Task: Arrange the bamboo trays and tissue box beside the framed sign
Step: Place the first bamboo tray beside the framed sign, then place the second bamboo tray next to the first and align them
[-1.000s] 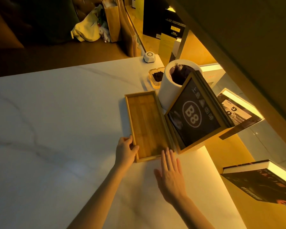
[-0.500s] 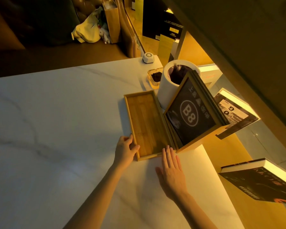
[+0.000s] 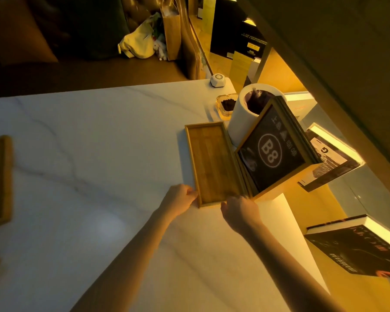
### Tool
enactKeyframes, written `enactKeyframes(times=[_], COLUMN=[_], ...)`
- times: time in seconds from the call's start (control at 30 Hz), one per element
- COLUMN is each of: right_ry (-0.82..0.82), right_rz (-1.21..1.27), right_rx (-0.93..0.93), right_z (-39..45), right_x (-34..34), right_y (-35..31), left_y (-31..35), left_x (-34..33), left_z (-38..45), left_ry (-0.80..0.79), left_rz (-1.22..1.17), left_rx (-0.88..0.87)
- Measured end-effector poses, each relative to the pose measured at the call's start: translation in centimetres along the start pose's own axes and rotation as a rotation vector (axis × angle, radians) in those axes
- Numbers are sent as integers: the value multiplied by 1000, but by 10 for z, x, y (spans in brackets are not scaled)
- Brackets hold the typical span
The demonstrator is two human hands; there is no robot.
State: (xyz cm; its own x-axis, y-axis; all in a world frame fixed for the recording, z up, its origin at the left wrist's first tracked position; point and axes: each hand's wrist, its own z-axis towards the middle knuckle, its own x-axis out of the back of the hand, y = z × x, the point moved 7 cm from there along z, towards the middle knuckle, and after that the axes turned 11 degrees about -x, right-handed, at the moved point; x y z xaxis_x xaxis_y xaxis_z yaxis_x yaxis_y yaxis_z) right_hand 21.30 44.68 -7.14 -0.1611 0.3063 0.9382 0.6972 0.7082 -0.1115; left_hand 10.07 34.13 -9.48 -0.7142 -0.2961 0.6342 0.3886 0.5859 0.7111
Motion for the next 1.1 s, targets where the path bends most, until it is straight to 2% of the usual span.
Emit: enactKeyframes(times=[0.07, 0.13, 0.27, 0.43, 0.57, 0.7, 0.83, 1.0, 1.1], right_ry=[-94, -144, -7, 135, 231, 261, 185, 55, -23], right_rz=[-45, -198, -339, 18, 159, 295, 311, 176, 128], right_rx=[48, 148, 323, 325, 436, 464, 451, 449, 437], right_z=[4, 5, -5, -19, -42, -66, -79, -79, -78], right_x=[8, 15, 36, 66, 73, 64, 35, -19, -52], right_y=[-17, -44, -113, -199, -272, -338, -398, -456, -480], left_y=[-5, -7, -16, -47, -91, -148, -211, -290, -339], left_x=[21, 47, 112, 192, 243, 283, 315, 337, 343], left_z=[-11, -25, -61, -119, -165, -205, -237, -258, -262], left_ry=[35, 79, 217, 398, 544, 645, 593, 522, 438], left_rz=[40, 85, 220, 387, 472, 560, 684, 627, 503], left_rx=[13, 6, -23, -21, -5, 3, 82, 196, 318])
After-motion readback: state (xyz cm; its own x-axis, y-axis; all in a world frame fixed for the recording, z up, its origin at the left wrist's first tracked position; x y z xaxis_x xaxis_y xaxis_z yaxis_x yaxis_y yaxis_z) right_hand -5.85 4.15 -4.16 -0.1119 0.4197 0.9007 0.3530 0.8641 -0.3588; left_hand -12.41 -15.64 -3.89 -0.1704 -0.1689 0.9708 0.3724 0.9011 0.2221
